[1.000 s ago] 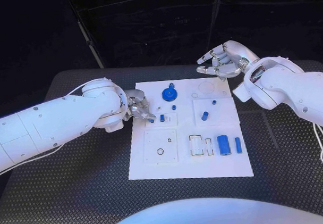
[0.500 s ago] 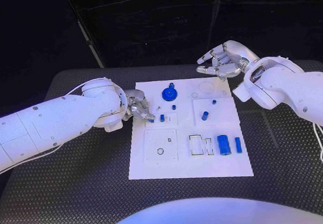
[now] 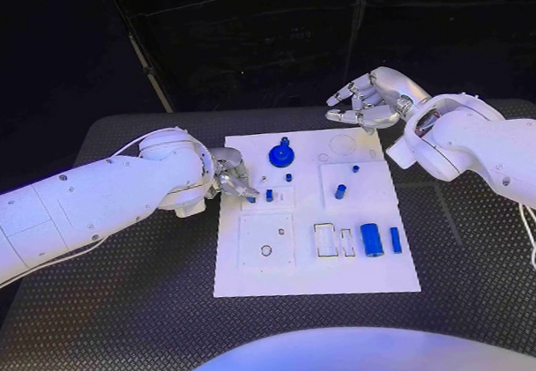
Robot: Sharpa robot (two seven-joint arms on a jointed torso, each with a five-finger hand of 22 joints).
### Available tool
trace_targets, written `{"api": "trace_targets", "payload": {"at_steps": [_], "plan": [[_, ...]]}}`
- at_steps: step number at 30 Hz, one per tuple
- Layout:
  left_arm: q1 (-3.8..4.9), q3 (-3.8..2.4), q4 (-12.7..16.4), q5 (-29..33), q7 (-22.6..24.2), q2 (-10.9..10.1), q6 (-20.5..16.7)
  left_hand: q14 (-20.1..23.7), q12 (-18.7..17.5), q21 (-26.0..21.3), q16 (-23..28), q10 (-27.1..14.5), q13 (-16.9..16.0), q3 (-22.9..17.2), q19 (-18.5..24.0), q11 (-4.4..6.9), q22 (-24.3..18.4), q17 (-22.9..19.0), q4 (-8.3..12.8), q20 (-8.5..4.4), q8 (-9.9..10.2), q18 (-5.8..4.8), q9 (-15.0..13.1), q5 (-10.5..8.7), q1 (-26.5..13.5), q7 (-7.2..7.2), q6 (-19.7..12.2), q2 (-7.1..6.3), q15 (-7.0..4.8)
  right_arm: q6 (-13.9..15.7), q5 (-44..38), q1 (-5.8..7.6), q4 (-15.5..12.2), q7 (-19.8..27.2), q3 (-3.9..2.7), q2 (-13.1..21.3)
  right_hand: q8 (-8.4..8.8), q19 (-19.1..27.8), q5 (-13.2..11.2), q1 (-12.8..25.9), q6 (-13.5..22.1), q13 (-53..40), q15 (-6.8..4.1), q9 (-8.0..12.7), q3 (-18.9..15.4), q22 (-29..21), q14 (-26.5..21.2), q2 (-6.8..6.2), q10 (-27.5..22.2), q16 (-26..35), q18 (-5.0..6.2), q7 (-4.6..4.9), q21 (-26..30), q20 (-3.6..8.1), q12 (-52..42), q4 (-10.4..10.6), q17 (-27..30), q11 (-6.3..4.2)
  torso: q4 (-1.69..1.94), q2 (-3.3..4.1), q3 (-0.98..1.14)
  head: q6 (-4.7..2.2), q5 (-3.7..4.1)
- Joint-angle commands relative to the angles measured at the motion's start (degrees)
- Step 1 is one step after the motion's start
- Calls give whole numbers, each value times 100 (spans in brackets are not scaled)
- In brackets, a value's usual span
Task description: Assemble the parts on the task board
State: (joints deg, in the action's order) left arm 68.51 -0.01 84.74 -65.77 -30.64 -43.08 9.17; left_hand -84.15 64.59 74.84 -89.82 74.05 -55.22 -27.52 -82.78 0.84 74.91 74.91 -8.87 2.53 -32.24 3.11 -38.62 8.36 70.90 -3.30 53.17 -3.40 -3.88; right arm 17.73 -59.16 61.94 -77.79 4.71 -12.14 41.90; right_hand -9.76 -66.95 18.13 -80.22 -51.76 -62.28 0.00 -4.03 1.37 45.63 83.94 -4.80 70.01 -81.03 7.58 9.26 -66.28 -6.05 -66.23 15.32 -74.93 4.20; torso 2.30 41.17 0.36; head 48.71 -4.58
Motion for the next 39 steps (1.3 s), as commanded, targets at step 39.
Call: {"api": "trace_targets", "payload": {"at_steps": [39], "plan": [[-32,135,-137,-96,-32,160,378,-585,179,152,-18,120,-112,236,-98,140,617,1509,58,-118,-473,15,-83,-28,-495,180,114,-92,-125,-28,-3,10,-14,42,-2,5,-18,34,27,29,30,10,-17,6,-21,-7,257,19,-23,39,61,-5,38,0,-17,-3,-30,3,-1,-1,3,72,39]]}}
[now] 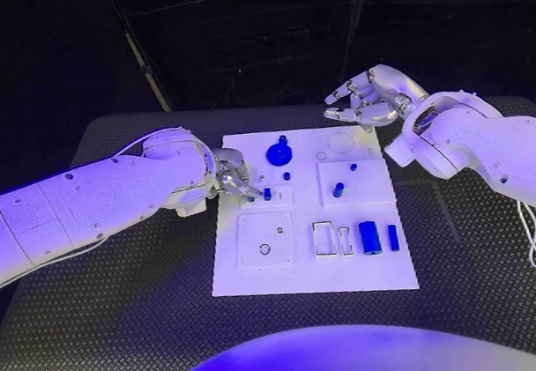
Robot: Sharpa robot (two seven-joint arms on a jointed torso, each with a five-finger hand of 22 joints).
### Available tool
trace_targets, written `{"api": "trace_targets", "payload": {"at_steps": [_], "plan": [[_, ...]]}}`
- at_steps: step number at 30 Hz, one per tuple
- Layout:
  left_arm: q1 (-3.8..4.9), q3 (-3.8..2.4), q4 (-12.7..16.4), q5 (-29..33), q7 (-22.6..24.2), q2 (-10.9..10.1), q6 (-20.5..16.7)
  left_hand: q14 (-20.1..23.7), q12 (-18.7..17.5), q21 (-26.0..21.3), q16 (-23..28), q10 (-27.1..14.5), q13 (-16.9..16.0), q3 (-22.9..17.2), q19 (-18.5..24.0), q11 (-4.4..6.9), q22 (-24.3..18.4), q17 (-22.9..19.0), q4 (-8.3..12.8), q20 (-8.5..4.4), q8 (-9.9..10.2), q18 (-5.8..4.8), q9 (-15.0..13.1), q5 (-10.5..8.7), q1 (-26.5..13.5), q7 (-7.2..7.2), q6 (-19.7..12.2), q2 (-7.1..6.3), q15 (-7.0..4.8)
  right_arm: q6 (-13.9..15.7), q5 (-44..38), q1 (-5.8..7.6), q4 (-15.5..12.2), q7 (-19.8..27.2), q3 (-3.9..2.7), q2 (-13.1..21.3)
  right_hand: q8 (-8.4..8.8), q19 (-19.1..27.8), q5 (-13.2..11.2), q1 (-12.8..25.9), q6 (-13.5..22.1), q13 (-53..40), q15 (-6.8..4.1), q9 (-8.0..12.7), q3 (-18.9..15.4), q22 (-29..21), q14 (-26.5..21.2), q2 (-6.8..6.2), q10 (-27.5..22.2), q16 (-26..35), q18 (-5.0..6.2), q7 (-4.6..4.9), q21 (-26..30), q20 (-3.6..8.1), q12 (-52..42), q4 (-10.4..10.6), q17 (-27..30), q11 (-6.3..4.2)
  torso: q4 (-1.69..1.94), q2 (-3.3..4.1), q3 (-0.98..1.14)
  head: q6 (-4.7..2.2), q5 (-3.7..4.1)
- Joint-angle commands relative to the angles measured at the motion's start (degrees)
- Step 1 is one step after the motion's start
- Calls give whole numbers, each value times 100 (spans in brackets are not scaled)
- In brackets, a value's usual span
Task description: Assemble the parts on the task board
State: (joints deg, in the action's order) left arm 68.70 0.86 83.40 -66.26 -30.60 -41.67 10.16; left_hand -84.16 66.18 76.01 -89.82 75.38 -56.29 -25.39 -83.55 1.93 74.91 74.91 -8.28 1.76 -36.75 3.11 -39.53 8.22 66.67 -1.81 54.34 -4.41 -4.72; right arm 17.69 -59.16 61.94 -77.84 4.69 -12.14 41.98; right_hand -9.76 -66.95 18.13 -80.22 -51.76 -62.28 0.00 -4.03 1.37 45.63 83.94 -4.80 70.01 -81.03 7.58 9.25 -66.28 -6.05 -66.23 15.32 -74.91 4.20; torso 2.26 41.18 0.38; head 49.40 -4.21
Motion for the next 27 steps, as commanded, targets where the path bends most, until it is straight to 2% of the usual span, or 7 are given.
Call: {"api": "trace_targets", "payload": {"at_steps": [1,8,14,18,20,23,27], "plan": [[-51,48,-7,-48,-36,20,279,-584,18,32,-18,-13,-1,48,-19,33,616,1509,-12,-42,-30,16,8,-13,-79,33,-2,7,-43,-23,-3,10,-9,45,-3,-4,-18,34,27,29,30,10,-16,6,-21,-7,257,19,-23,39,61,-5,38,0,-17,-3,-32,3,2,-2,1,3,2],[-51,51,-39,-57,-36,26,255,-584,15,24,-18,-24,13,222,-19,37,616,1509,-114,-47,-61,16,25,-12,-153,34,-9,9,-48,-18,-3,10,-3,50,-3,-9,-18,34,27,29,30,10,-16,6,-21,-7,257,19,-23,39,61,-5,38,0,-17,-3,-32,3,1,1,1,1,6],[-52,48,-30,-59,-25,-12,208,-584,24,13,-18,-33,25,692,-21,20,619,1509,-443,-44,-102,16,61,-22,-514,15,3,-82,-39,-16,-3,8,1,55,-3,-13,-29,40,28,28,24,22,-18,4,-31,-27,254,30,-33,49,64,-6,53,1,-11,-9,-20,2,0,1,-7,5,11],[-52,41,-3,-59,-17,-64,175,-584,23,-7,-18,-47,40,965,-17,17,613,1509,-632,-43,-117,21,90,-10,-657,11,-6,-71,-39,-15,-3,0,2,58,-3,-14,-29,40,28,28,24,22,-18,4,-31,-27,254,30,-33,49,64,-6,53,1,-11,-9,-20,2,3,0,-10,4,18],[-51,36,12,-59,-13,-88,154,-584,20,-15,-18,-59,51,1089,-16,18,611,1509,-708,-44,-125,22,103,-8,-700,12,-16,-68,-40,-16,-3,-4,1,59,-3,-14,-29,40,28,28,24,22,-18,4,-31,-27,254,30,-33,49,64,-6,53,1,-11,-9,-20,2,3,0,-5,5,20],[-49,31,25,-59,-9,-112,118,-584,16,-27,-18,-75,67,1288,-14,18,609,1509,-811,-44,-139,24,122,-7,-781,13,-30,-32,-43,-18,-3,-8,7,59,-3,-17,-29,41,28,28,24,22,-18,4,-32,-28,254,30,-34,50,64,-6,54,1,-11,-9,-19,2,7,-3,-5,6,25],[-47,18,45,-58,-3,-141,40,-584,-1,-44,-18,-107,108,1551,-12,14,605,1509,-846,-47,-155,27,149,-10,-1006,10,-62,100,-42,-23,-3,-12,14,61,-3,-24,-28,48,28,30,28,29,-17,5,-34,-42,252,30,-40,55,66,-6,62,1,-5,-9,-12,2,10,-3,-4,-4,22]]}}
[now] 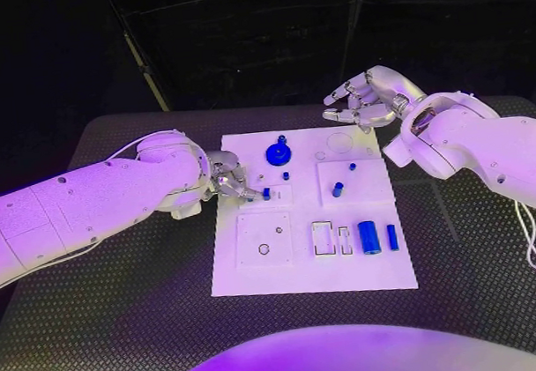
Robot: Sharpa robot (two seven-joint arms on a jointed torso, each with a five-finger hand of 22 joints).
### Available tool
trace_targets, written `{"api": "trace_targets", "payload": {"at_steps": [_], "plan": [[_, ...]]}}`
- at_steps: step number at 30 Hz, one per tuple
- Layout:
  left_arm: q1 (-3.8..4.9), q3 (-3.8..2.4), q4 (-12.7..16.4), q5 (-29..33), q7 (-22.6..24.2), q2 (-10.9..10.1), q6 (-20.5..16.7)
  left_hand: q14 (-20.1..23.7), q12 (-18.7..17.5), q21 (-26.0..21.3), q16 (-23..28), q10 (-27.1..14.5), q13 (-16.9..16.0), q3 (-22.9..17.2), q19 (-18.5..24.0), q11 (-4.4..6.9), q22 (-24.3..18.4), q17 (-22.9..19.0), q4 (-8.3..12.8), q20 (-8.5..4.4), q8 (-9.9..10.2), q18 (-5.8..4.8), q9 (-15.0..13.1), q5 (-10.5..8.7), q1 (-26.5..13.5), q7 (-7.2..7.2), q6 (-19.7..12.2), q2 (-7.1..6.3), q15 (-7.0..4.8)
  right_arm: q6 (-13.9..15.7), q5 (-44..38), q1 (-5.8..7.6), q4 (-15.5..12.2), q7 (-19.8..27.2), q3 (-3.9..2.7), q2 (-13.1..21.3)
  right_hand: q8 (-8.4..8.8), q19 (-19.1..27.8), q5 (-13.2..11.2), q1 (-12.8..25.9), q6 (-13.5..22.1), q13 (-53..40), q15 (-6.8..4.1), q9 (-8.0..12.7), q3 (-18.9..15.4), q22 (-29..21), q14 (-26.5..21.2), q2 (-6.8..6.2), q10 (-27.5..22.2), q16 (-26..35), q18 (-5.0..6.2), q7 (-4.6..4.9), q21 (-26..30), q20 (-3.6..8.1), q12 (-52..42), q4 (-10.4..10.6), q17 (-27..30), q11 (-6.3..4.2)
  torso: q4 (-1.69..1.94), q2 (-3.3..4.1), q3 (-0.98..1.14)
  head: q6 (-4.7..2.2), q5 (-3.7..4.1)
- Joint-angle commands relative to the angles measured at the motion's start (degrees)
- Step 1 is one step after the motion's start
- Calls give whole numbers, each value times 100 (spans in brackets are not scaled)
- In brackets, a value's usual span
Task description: Assemble the parts on the task board
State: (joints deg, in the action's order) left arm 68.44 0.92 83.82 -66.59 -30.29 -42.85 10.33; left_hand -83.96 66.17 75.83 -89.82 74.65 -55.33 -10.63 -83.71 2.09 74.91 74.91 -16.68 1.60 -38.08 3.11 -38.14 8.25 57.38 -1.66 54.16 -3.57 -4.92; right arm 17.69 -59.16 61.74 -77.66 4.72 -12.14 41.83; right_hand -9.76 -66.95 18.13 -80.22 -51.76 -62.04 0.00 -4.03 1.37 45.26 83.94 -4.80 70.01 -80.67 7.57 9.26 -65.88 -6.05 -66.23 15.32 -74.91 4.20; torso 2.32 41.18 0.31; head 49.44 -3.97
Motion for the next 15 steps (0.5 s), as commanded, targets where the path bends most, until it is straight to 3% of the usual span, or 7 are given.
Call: {"api": "trace_targets", "payload": {"at_steps": [1,4,9,15], "plan": [[-21,7,10,-23,-31,-30,-2,-604,1,-30,-18,-36,12,108,5,-2,603,1509,-8,-32,-25,29,13,-12,-95,-6,-48,34,-23,-23,-3,6,-2,58,-3,-11,-28,48,28,30,28,5,-18,5,-34,-5,252,30,-40,19,67,-6,22,1,-5,-9,-12,2,5,-2,2,-14,-1],[-20,-11,33,8,-22,-46,-90,-604,-12,-44,-18,-52,37,187,9,-4,598,1509,-10,-32,-32,31,23,-11,-133,-8,-64,77,-23,-22,-3,3,2,59,-3,-14,-28,48,28,30,28,5,-18,5,-34,-5,252,30,-40,19,67,-6,22,1,-5,-9,-12,2,3,-3,2,-10,-3],[-22,-107,83,175,12,-87,-379,-604,-62,-100,-18,-98,111,266,31,-12,566,1509,-9,-30,-23,43,41,-7,-155,-19,-107,126,-19,-19,-3,-4,4,62,-3,-15,-26,54,27,37,32,5,-17,6,-39,-16,250,29,-41,24,69,-4,29,1,-5,-6,-4,3,-3,-1,2,-23,4],[-22,-190,134,491,48,-176,-647,-604,-316,-260,-18,-329,463,474,98,-65,476,1509,-5,-4,61,74,127,1,-140,-87,-286,181,17,-15,-3,-7,7,63,-3,-15,-26,54,27,37,32,5,-17,6,-39,-16,250,29,-41,24,69,-4,29,1,-5,-6,-4,3,-2,-8,10,-31,6]]}}
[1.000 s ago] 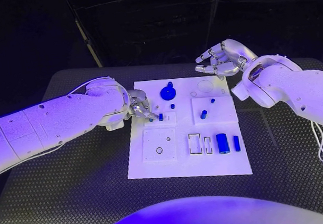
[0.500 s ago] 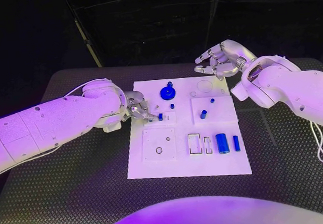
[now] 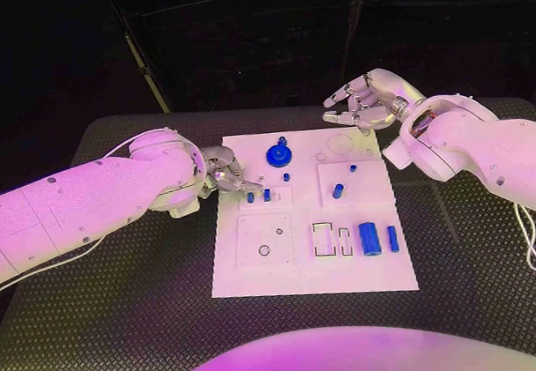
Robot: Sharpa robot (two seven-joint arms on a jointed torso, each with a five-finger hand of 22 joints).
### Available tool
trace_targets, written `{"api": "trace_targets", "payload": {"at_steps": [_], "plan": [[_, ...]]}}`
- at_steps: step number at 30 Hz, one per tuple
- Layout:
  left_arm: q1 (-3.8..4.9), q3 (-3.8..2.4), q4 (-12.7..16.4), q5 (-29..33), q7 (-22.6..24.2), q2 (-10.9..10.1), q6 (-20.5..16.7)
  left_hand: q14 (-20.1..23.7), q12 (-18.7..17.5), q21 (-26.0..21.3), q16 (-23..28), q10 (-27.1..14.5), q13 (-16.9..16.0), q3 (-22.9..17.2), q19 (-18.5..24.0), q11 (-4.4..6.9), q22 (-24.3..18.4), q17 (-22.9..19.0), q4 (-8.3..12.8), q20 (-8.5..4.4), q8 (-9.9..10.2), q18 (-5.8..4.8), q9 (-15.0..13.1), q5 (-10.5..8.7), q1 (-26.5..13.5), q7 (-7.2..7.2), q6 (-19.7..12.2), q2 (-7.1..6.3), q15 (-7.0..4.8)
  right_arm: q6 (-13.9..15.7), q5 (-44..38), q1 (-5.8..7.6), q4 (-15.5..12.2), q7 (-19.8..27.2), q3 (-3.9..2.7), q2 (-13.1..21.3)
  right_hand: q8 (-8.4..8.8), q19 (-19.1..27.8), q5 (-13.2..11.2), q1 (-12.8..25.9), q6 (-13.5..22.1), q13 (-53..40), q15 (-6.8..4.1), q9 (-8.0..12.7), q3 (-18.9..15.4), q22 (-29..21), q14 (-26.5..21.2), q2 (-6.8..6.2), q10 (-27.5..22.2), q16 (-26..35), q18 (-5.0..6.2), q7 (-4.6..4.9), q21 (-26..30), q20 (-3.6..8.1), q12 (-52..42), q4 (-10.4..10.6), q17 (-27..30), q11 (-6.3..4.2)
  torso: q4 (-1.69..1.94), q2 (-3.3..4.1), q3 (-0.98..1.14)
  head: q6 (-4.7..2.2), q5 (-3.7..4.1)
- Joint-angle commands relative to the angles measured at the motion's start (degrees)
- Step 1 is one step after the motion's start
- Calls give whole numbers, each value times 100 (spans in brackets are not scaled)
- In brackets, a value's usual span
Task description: Assemble the parts on the task board
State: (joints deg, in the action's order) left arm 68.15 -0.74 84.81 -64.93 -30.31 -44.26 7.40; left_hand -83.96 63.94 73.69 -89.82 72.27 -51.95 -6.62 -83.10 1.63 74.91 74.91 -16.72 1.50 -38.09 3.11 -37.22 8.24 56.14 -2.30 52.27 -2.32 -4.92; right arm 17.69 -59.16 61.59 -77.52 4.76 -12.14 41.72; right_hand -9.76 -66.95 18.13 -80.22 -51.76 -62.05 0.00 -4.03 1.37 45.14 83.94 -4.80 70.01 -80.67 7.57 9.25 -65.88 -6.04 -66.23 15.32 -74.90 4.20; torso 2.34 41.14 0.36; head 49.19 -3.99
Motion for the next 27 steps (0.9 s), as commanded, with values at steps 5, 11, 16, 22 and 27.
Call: {"api": "trace_targets", "payload": {"at_steps": [5,11,16,22,27], "plan": [[7,-107,108,596,192,-128,-682,-540,-841,-674,140,-811,1078,300,322,-196,108,1327,-2,107,335,194,279,11,135,-217,-495,108,154,-11,-3,6,-2,63,-3,-3,-25,57,27,41,37,8,-16,7,-42,-11,248,29,-44,28,69,-3,33,0,-3,-4,1,4,0,-2,2,-23,16],[8,-159,147,789,1179,-144,-1375,891,-1435,-3814,2610,-1858,1580,368,1973,-529,-1756,-1072,144,389,653,682,675,28,1121,-549,-1038,74,461,-4,-3,4,7,68,-3,-6,-24,61,27,43,39,12,-16,7,-44,-19,248,30,-47,30,71,-3,38,0,1,-3,2,5,-8,-1,6,-48,23],[8,-150,16,516,2577,58,-2118,1653,-2053,-4404,4022,-2236,2170,-72,2115,-600,-2222,-2387,621,517,1007,738,1223,34,2574,-654,-952,23,551,3,-3,3,23,75,-3,-22,-23,70,28,44,42,23,-16,8,-45,-36,243,31,-56,42,74,-2,48,0,9,-3,21,5,-10,9,1,-96,64],[5,-27,-184,-198,3448,313,-2416,1710,-3408,-4701,4592,-1997,3436,-490,1975,-686,-2520,-3042,712,527,1760,742,2132,24,3163,-667,-356,-331,604,1,-3,3,32,81,-3,-45,-23,70,28,44,42,23,-16,8,-45,-36,243,31,-56,42,74,-2,48,0,9,-3,21,5,-7,6,4,-131,111],[7,130,-402,-898,3661,505,-2249,1406,-4016,-4732,4677,-2027,3974,-492,1752,-755,-2612,-3253,690,554,2075,748,2460,23,3118,-695,-228,-449,625,-1,-3,3,27,82,-3,-51,-23,72,29,43,45,17,-15,8,-45,-38,244,34,-54,38,74,-2,50,0,5,-4,14,6,-9,5,4,-144,130]]}}
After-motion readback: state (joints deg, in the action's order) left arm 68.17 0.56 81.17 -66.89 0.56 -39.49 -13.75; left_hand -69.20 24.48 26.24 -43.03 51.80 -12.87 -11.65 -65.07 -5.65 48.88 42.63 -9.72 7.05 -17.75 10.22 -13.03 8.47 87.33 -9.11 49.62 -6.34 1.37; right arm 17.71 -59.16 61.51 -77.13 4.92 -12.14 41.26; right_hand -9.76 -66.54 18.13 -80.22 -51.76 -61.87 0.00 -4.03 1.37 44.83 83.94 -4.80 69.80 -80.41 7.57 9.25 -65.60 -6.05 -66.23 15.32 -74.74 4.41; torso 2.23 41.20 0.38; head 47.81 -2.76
